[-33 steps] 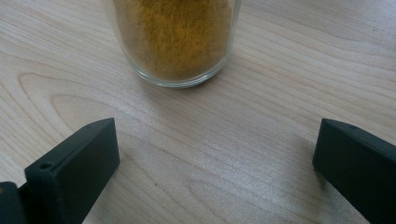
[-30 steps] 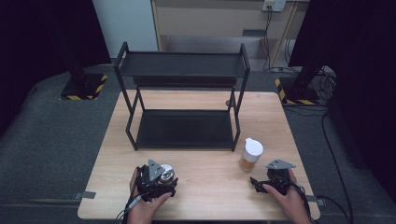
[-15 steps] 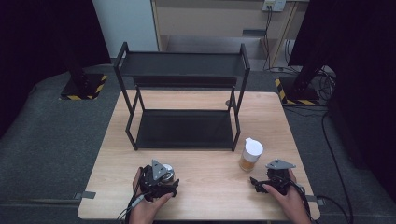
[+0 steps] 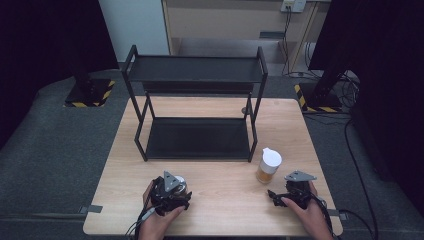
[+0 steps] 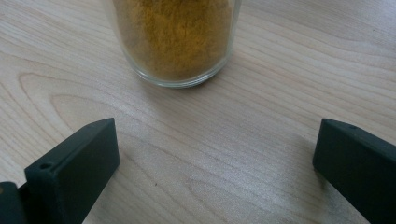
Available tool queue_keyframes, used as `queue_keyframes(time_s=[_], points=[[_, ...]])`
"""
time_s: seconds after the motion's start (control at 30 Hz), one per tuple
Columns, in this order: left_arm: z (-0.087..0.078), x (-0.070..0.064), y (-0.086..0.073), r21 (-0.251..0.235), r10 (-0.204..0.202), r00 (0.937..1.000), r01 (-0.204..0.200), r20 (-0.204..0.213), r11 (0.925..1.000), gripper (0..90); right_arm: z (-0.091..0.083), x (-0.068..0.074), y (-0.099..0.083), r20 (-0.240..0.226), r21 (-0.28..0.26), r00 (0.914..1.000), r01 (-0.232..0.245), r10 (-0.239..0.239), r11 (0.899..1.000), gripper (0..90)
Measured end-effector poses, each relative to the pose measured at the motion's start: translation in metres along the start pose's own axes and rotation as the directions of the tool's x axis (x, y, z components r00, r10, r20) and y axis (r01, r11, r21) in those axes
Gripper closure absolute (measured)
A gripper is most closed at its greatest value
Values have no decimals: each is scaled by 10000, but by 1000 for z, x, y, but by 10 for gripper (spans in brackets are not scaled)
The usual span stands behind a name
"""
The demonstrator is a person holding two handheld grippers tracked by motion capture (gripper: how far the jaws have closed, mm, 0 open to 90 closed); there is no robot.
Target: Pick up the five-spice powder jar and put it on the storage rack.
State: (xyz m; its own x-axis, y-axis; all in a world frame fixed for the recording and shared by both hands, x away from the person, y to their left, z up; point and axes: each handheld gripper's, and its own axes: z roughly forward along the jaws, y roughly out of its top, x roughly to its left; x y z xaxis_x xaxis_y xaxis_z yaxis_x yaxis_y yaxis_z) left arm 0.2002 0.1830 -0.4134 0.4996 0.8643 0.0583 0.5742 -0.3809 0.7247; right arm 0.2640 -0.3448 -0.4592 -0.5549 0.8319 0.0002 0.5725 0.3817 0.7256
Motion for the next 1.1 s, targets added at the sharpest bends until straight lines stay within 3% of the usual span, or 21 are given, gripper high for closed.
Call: queue_keyframes(time_s=[0.5, 0.63, 0.87, 1.1], points=[[5, 2, 1, 148, 30, 9999, -32, 125, 9999, 217, 0, 0, 0, -2, 0, 10000, -1, 1, 10000, 14], [5, 3, 1, 131, 49, 9997, -53, 255, 9999, 285, 0, 0, 0, -1, 0, 10000, 0, 0, 10000, 14], [5, 7, 0, 111, -240, 9988, 235, 419, 9997, 294, 0, 0, 0, 0, -1, 10000, 4, -4, 10000, 14], [5, 7, 0, 135, -273, 9987, 267, 421, 9996, 296, 0, 0, 0, 0, 0, 10000, 2, -2, 10000, 14]])
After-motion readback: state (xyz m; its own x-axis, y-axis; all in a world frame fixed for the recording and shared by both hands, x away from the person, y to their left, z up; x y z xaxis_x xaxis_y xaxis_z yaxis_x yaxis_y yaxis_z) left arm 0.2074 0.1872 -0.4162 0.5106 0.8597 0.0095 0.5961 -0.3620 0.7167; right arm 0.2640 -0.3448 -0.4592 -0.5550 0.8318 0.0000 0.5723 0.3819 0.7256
